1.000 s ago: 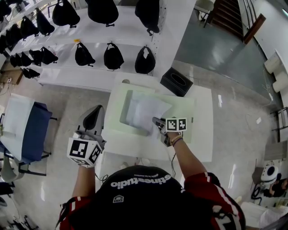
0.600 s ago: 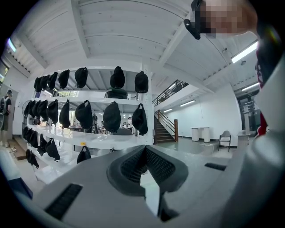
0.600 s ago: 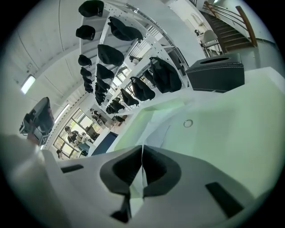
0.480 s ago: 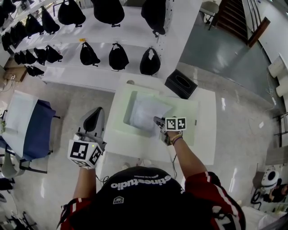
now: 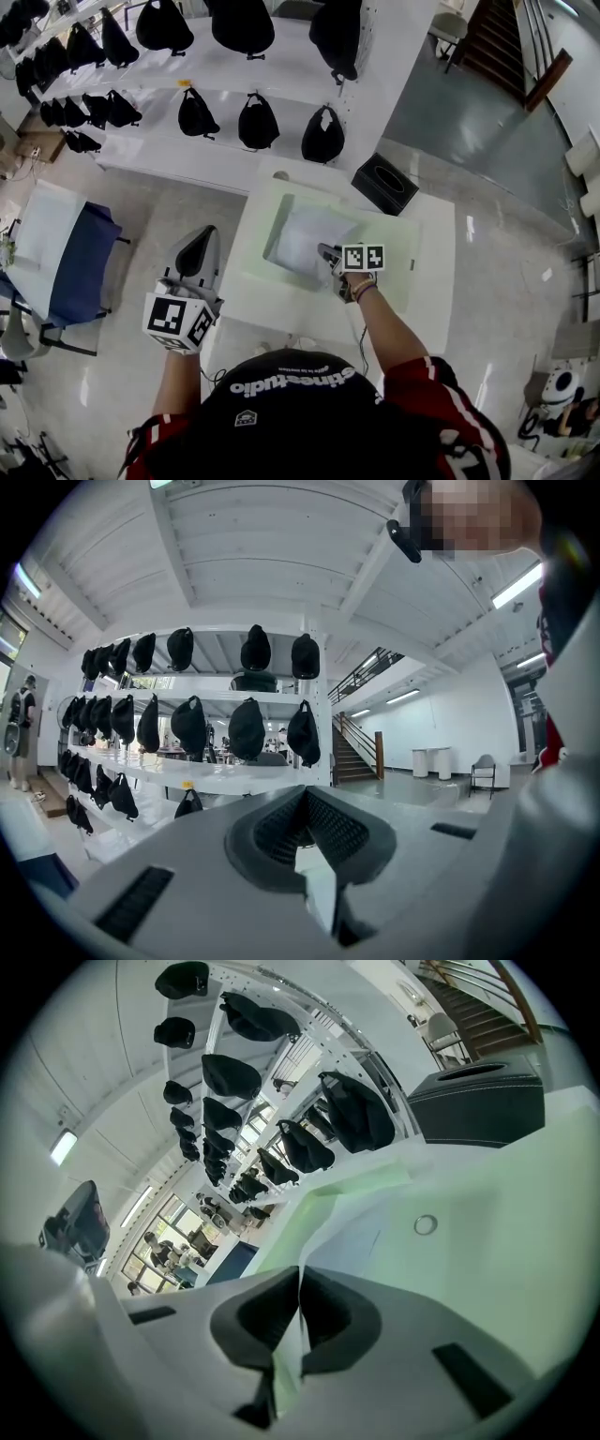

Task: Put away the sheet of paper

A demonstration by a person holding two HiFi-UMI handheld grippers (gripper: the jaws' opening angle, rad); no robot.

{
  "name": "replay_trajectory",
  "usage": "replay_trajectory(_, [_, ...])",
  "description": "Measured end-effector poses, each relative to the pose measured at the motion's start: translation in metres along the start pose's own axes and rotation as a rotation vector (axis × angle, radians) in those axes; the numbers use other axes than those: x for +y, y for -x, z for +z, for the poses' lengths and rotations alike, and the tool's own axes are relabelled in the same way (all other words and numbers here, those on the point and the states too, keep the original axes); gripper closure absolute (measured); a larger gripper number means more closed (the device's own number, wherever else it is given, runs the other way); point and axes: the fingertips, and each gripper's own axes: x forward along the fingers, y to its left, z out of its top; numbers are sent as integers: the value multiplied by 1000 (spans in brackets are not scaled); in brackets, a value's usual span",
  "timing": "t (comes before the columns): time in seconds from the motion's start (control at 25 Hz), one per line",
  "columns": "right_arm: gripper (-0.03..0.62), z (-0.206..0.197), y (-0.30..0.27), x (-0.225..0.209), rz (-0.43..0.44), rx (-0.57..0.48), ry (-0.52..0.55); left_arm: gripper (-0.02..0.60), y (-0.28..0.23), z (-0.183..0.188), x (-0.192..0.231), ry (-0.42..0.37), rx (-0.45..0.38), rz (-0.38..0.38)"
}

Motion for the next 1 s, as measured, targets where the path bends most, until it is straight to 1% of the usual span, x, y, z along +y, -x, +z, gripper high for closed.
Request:
replay_trajectory(0.28, [591, -6, -16, 2, 0, 36, 22, 577, 9, 2, 7, -5, -4, 34])
replay_trajectory(0.52, [591, -1, -25, 5, 15, 46, 29, 577, 14, 5, 12, -7, -5, 63])
replay_trajectory(0.84, [591, 3, -39, 8, 16, 56, 41, 577, 19, 4, 14, -12, 6, 79])
replay_trajectory(1.0, [591, 2, -46, 9, 20, 62, 30, 577, 21, 3, 16, -16, 15, 86])
